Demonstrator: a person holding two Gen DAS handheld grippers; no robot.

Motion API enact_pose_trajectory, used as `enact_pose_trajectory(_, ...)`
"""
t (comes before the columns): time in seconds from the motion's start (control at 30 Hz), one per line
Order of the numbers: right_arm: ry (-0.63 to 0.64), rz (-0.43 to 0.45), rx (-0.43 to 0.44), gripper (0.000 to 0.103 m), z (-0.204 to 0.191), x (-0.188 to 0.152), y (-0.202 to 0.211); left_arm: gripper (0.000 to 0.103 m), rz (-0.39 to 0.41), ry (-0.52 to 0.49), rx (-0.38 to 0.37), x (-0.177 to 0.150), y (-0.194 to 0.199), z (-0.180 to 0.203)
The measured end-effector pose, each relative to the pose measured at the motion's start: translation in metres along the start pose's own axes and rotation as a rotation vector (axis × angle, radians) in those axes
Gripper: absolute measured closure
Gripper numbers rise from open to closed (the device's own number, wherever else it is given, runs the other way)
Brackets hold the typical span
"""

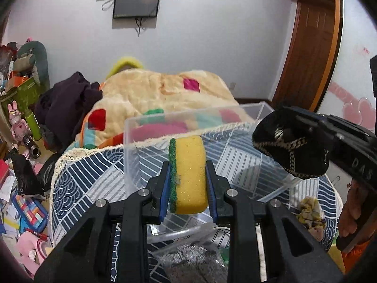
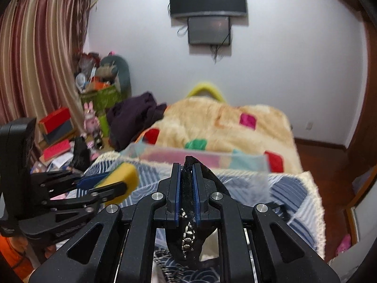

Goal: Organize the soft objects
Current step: 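Lower the sponge and the black bag into the clear box and open both tools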

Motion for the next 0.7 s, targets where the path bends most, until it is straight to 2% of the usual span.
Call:
enact_pose_trajectory(0.23, -0.030, -0.149, 0.069, 0.093, -0.004, -0.022, -0.020, 0.075, -0.062, 0.002, -0.008, -0.006, -0.017, 0.002)
enact_pose_trajectory(0.37, -0.044, -0.210, 0.099, 0.087, -0.003, -0.032, -0.021, 0.072, -0.079, 0.002, -0.009, -0.010, -0.018, 0.002)
enact_pose_trajectory(0.47, -0.043, -0.201, 0.105, 0.072, -0.001, -0.032, -0.011, 0.058, -0.069, 0.005, -0.016, -0.010, -0.011, 0.003)
enact_pose_trajectory(0.53, -0.049, -0.174, 0.100, 0.058, 0.004, -0.030, 0.002, 0.052, -0.054, 0.004, -0.017, -0.008, -0.005, 0.003)
enact_pose_trajectory(0.67, -0.067, -0.131, 0.102, 0.051, 0.008, -0.017, 0.020, 0.049, -0.019, 0.009, -0.024, 0.000, 0.014, 0.003)
enact_pose_trajectory(0.7, -0.073, -0.116, 0.099, 0.045, 0.010, -0.015, 0.026, 0.044, -0.004, 0.010, -0.024, 0.002, 0.020, 0.003)
Point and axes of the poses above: each gripper's, at about its wrist camera, not at the fingertips, and y roughly against the way its jaws point, z to its right, x to its top, the point moved 5 cm from there along -y, roughly the way its jaws point, and after that the axes turned 12 degrees about z, right-handed, at the moved point
